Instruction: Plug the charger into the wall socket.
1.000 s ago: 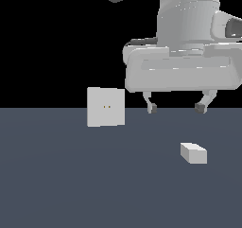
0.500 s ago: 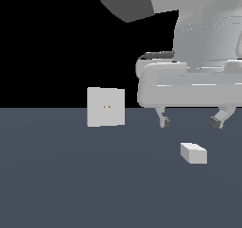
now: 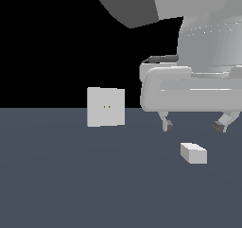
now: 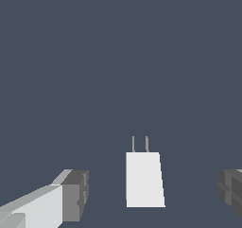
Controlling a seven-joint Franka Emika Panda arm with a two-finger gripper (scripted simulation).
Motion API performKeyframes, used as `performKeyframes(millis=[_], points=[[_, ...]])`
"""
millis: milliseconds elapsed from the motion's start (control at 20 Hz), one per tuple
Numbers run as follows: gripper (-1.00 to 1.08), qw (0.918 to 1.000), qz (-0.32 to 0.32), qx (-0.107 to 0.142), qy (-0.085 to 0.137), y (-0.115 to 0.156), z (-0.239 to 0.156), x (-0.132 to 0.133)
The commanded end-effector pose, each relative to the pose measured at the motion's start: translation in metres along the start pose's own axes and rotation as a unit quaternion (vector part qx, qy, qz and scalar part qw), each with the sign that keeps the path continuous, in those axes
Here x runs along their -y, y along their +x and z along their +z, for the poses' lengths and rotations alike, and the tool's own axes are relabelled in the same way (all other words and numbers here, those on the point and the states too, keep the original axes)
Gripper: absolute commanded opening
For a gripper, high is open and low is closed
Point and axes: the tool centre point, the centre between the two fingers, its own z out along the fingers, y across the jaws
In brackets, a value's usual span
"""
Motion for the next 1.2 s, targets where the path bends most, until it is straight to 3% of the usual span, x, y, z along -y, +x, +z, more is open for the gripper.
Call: performKeyframes(millis=[0, 900, 950, 1150], points=[[1.00, 1.0000, 0.000, 0.000, 0.000, 0.000, 0.001, 0.000], [1.00, 1.0000, 0.000, 0.000, 0.000, -0.019, 0.047, 0.000], [-1.00, 1.0000, 0.000, 0.000, 0.000, -0.019, 0.047, 0.000], [-1.00, 1.0000, 0.000, 0.000, 0.000, -0.019, 0.047, 0.000]])
